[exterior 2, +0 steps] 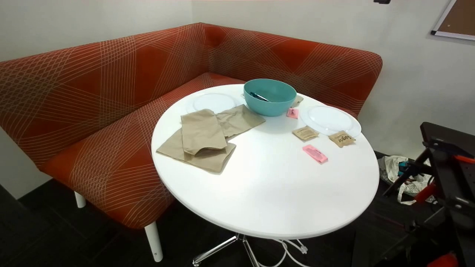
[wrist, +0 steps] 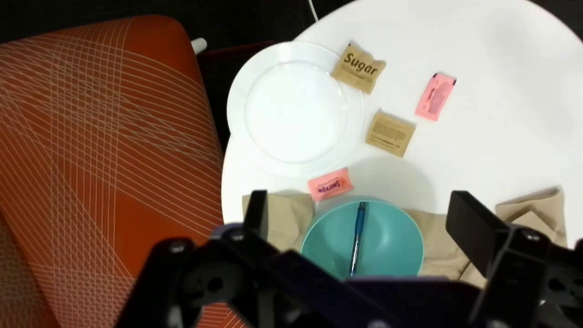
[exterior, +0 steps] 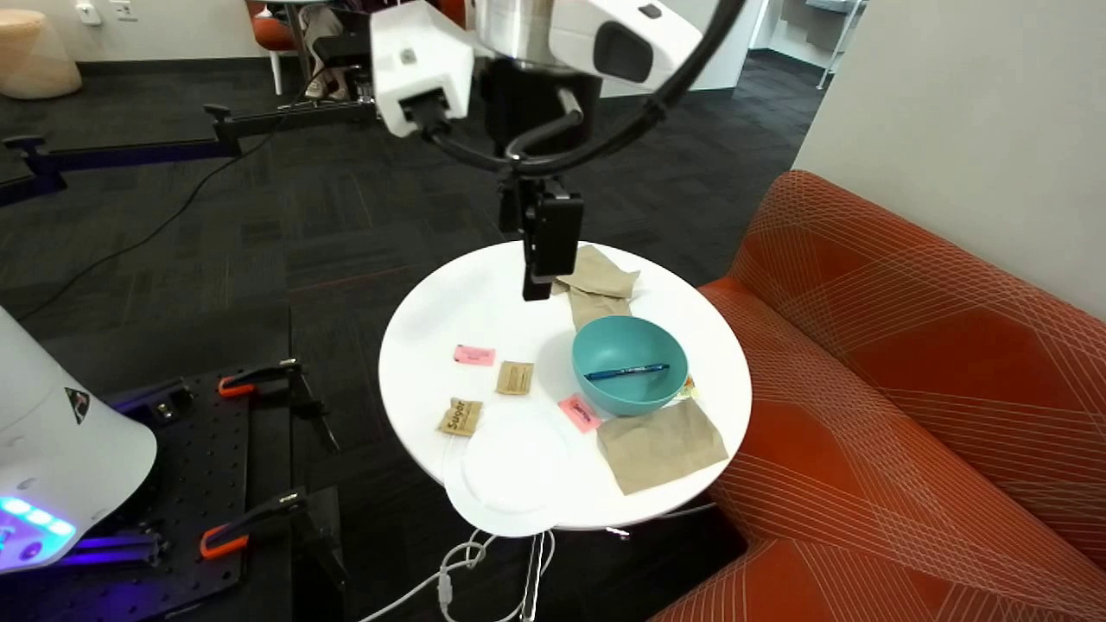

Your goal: Take the pen out of the blue bowl and put it on the table

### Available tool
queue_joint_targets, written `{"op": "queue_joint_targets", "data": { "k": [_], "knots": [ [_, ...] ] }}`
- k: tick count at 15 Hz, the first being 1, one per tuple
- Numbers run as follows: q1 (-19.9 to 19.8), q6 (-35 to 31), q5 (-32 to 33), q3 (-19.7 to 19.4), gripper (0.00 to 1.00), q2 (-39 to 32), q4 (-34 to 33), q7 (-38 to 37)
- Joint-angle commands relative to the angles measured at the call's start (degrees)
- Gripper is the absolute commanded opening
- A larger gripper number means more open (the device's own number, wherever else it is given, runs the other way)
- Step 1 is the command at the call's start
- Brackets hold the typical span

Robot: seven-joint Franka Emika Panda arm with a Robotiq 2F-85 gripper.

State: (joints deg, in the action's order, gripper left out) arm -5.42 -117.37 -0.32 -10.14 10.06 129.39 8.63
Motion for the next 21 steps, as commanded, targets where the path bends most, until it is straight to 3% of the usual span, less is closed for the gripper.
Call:
{"op": "queue_joint_targets", "data": {
  "k": [1,11,21],
  "knots": [
    [0.14,-4.26,-0.88,2.14,1.0,-9.55,-7.55,-5.3],
    [1.71,-18.07,-0.56,5.85,1.0,-27.57,-18.05,-14.21],
    [3.17,-20.4,-1.26,6.99,1.0,-40.65,-25.09,-16.54]
  ]
}}
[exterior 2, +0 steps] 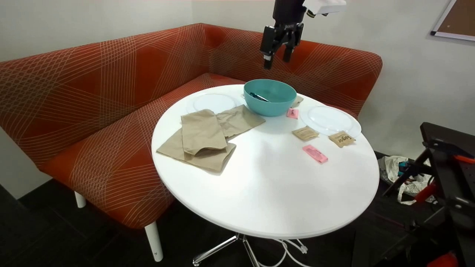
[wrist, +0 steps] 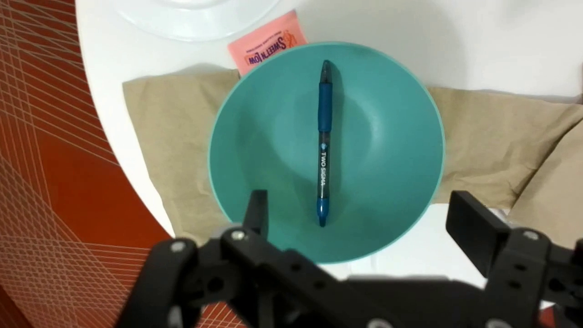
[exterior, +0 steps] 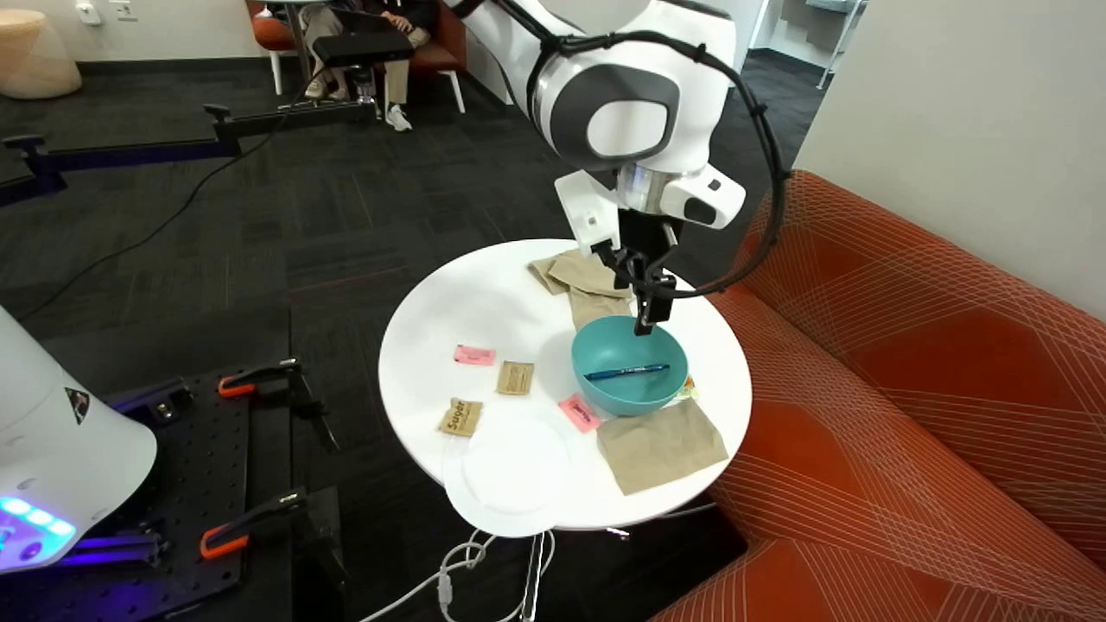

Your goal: Take the pen out of the blue bowl and put it on the table

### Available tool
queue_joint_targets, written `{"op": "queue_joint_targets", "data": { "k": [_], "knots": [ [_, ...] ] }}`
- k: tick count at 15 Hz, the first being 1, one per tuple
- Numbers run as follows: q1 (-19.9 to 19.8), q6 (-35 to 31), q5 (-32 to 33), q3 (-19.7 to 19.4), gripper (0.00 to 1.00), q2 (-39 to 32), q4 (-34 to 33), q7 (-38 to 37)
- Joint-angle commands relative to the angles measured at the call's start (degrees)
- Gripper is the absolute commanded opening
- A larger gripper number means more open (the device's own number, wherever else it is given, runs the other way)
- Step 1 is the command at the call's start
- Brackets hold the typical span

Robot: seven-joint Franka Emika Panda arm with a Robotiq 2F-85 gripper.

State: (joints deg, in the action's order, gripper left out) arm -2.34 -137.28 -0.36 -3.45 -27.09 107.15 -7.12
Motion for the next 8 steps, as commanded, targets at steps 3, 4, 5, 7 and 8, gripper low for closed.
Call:
{"op": "queue_joint_targets", "data": {
  "k": [3,4,5,7,8],
  "knots": [
    [0.04,-0.38,-1.96,0.49,1.0,-6.95,-4.59,-0.9],
    [0.18,-0.63,-1.78,0.25,1.0,-8.08,-5.16,-1.1],
    [0.21,-0.91,-1.77,0.17,1.0,-9.15,-5.82,-1.26],
    [0.24,-1.52,-1.74,0.07,1.0,-11.15,-7.13,-1.37],
    [0.22,-1.84,-1.81,0.07,1.0,-12.2,-7.89,-1.42]
  ]
}}
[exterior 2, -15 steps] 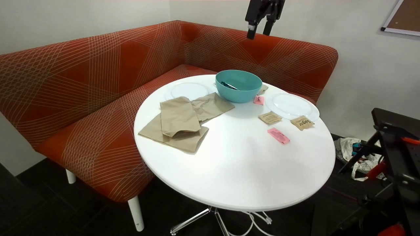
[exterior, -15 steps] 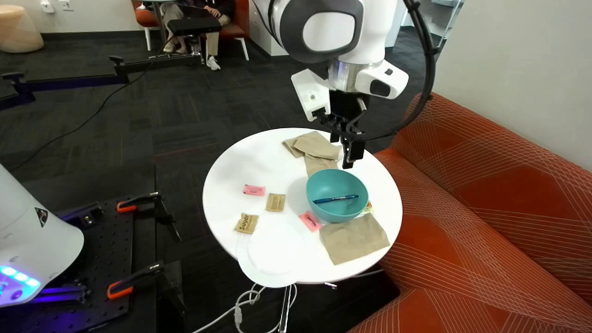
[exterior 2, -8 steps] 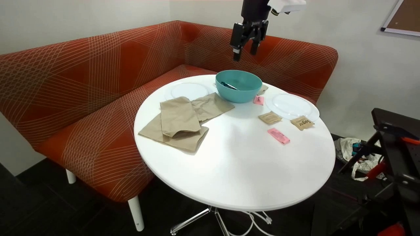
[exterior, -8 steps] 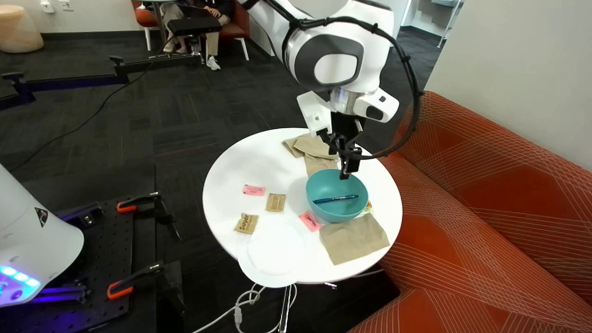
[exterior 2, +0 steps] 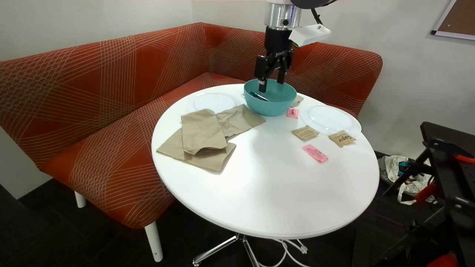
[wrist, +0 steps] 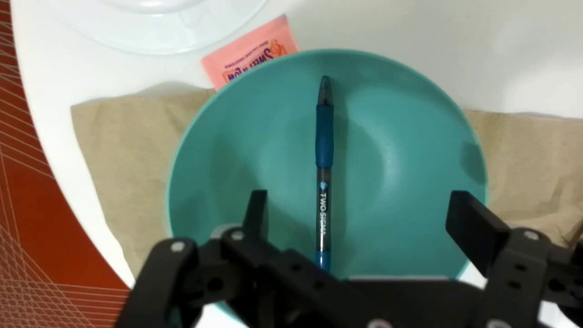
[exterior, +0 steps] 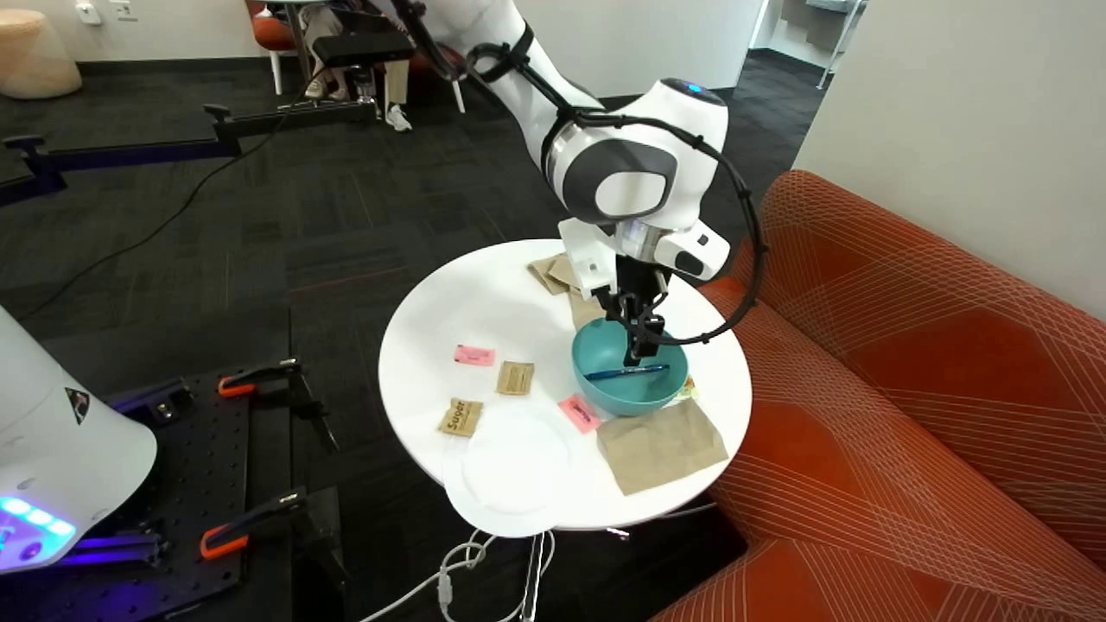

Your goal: Take the pen out of the blue bowl and put it on the table

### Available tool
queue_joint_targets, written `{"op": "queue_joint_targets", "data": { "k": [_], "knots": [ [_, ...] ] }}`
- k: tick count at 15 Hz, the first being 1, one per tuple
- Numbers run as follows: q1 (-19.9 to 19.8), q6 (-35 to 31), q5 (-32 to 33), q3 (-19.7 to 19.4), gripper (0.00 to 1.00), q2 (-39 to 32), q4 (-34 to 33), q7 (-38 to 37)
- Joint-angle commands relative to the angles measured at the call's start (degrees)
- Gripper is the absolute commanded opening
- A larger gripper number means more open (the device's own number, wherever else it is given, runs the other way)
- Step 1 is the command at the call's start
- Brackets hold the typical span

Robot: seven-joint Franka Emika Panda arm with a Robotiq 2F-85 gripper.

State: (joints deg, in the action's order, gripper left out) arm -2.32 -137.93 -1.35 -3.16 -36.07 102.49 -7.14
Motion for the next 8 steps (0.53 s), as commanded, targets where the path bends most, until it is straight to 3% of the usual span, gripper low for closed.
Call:
{"op": "queue_joint_targets", "data": {
  "k": [1,8],
  "knots": [
    [0.12,-1.32,-0.93,-0.14,1.0,-4.12,-3.9,-1.27],
    [-0.58,-2.15,-1.94,-0.17,1.0,-9.51,-8.89,-1.5]
  ]
}}
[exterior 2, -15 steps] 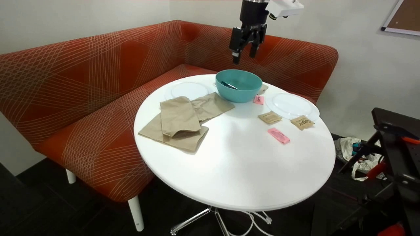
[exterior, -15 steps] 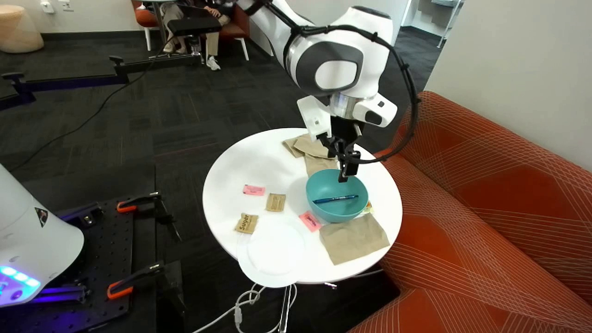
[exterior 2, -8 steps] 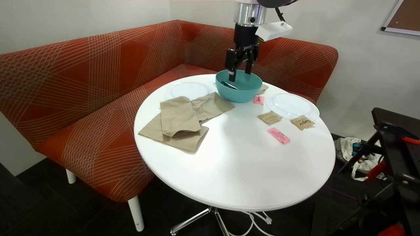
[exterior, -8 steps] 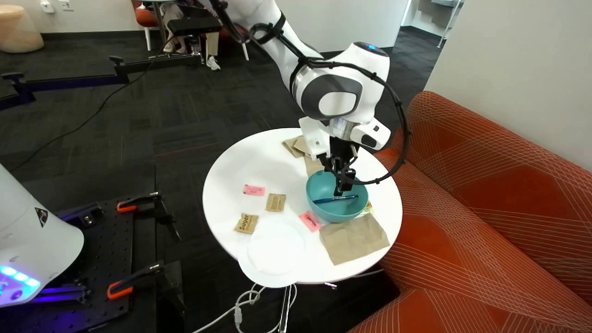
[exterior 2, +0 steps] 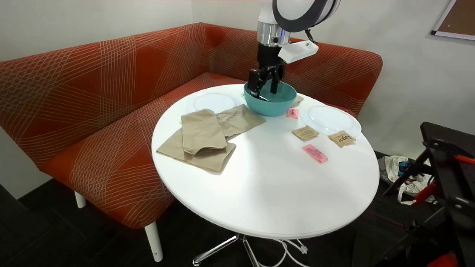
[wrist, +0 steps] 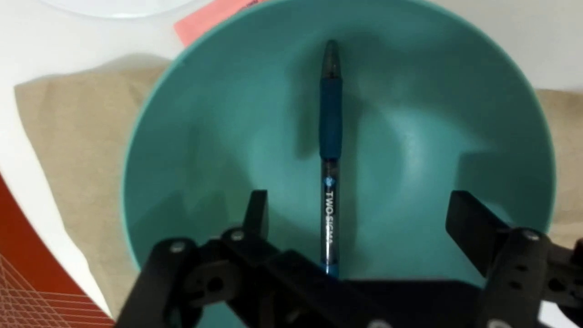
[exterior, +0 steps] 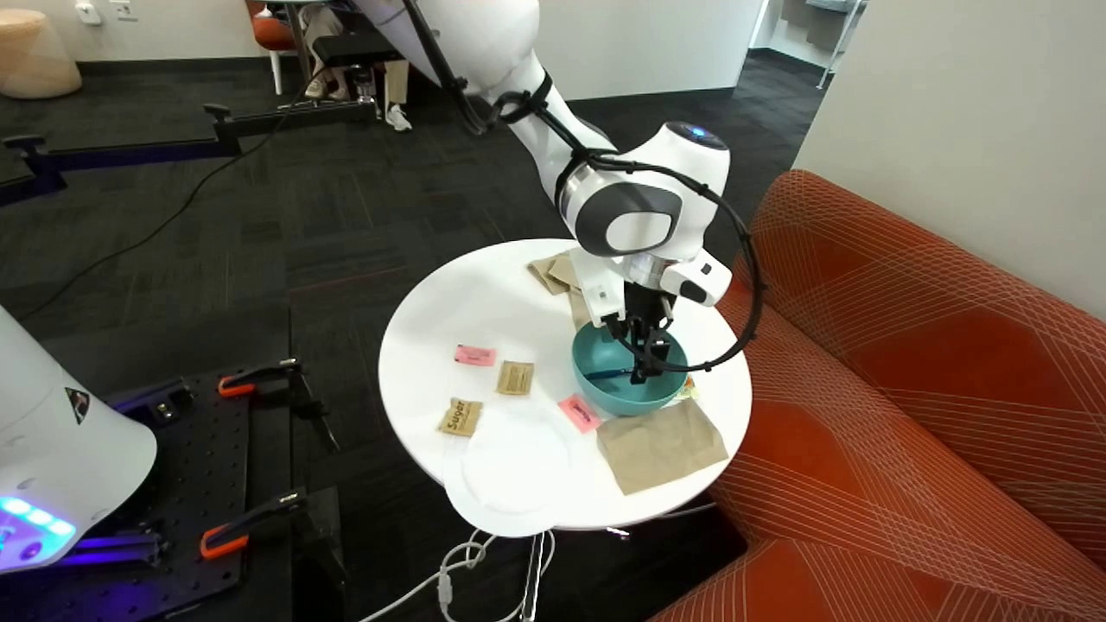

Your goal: Take the pen out of the blue bowl and put it on the table

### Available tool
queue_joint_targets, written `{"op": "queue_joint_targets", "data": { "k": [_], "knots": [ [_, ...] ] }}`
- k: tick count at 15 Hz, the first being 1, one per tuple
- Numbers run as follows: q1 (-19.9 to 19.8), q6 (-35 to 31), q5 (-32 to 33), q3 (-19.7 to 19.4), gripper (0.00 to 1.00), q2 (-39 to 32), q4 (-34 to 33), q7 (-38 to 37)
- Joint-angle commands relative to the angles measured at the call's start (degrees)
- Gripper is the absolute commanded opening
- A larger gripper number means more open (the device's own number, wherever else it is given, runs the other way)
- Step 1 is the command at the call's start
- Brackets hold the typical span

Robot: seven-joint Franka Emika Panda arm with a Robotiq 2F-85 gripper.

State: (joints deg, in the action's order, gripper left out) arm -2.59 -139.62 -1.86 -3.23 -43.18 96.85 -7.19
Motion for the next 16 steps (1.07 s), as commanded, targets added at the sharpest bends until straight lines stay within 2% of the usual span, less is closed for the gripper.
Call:
{"op": "queue_joint_targets", "data": {
  "k": [1,2,11,13,16],
  "knots": [
    [-0.3,-0.35,-1.64,-0.23,0.75,-2.89,-3.84,-1.71],
    [-0.26,-0.21,-1.81,-0.41,0.74,-3.31,-4.46,-1.93],
    [-0.23,-0.41,-2.31,-0.92,0.05,-3.55,-5.02,-3.65],
    [-0.22,-0.44,-2.36,-0.91,0.0,-2.99,-4.42,-3.61],
    [-0.01,-1.47,-2.19,-1.07,0.03,-0.77,-2.72,-3.58]
  ]
}}
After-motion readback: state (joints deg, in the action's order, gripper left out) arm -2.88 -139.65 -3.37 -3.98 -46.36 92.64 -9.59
